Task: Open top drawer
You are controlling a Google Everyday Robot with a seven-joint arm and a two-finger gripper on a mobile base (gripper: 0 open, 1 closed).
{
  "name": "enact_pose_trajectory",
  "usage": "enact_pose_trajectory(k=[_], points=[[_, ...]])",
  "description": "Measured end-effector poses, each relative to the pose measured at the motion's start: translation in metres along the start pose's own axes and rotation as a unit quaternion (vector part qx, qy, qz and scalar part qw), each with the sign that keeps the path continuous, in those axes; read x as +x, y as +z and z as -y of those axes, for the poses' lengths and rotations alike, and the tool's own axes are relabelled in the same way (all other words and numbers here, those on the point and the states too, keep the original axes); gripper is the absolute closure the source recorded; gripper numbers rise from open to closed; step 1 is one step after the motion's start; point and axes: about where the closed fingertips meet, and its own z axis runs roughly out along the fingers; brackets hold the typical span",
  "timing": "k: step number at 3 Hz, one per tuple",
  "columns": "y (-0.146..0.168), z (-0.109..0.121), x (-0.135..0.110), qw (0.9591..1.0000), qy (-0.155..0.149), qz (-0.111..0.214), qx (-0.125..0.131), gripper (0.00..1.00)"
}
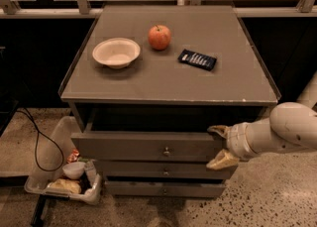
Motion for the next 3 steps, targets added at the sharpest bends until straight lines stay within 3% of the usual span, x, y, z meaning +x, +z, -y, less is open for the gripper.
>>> enact_pose_trajectory(k=[1,3], points=[[0.0,-0.0258,0.0072,0.9995,0.0,0.017,-0.025,0.14],[-0.0043,-0.0244,0.0025,0.9995,-0.001,0.019,-0.026,0.61]])
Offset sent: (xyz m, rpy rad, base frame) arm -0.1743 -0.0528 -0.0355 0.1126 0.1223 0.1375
